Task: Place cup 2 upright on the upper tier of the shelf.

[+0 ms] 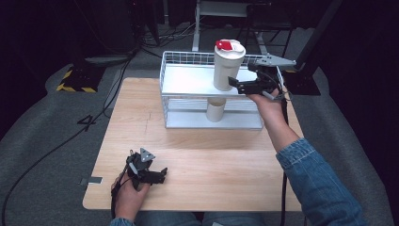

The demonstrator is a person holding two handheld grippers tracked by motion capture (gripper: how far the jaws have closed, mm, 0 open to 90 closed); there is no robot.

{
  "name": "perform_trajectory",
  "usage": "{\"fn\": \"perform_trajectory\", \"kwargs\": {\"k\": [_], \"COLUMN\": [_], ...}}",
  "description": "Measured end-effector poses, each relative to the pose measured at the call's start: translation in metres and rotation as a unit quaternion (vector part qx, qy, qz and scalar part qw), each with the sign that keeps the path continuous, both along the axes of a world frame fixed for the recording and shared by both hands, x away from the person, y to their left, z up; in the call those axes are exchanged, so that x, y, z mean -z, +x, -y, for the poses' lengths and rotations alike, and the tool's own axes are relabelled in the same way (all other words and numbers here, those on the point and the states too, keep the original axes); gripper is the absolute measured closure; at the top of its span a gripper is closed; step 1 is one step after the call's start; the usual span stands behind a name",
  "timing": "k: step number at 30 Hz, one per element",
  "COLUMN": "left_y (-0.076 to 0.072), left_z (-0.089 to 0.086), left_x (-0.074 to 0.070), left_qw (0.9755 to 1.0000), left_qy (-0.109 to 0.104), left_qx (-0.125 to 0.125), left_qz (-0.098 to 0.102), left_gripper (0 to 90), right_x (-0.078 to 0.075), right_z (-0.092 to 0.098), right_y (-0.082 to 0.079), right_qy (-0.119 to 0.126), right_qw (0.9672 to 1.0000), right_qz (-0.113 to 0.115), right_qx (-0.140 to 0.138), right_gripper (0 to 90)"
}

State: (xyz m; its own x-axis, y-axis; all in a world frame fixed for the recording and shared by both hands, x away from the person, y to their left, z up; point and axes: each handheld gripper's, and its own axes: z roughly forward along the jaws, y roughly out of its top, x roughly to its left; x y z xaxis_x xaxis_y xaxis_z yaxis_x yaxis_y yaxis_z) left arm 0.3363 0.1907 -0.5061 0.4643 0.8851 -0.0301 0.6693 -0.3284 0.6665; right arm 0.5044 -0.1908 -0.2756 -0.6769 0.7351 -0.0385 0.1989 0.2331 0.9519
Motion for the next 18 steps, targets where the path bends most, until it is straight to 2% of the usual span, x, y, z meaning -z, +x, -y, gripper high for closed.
{"fn": "perform_trajectory", "kwargs": {"k": [7,18], "left_y": [-0.003,0.000], "left_z": [-0.003,-0.007], "left_x": [0.000,0.000], "left_qw": [0.9999,1.0000], "left_qy": [-0.003,-0.001], "left_qx": [-0.016,-0.007], "left_qz": [0.001,-0.001], "left_gripper": [1.2,1.1], "right_x": [0.002,0.003], "right_z": [0.018,0.041], "right_y": [-0.024,-0.057], "right_qy": [-0.004,-0.022], "right_qw": [0.9998,0.9991], "right_qz": [0.001,0.007], "right_qx": [-0.021,-0.037], "right_gripper": [3.7,4.1]}}
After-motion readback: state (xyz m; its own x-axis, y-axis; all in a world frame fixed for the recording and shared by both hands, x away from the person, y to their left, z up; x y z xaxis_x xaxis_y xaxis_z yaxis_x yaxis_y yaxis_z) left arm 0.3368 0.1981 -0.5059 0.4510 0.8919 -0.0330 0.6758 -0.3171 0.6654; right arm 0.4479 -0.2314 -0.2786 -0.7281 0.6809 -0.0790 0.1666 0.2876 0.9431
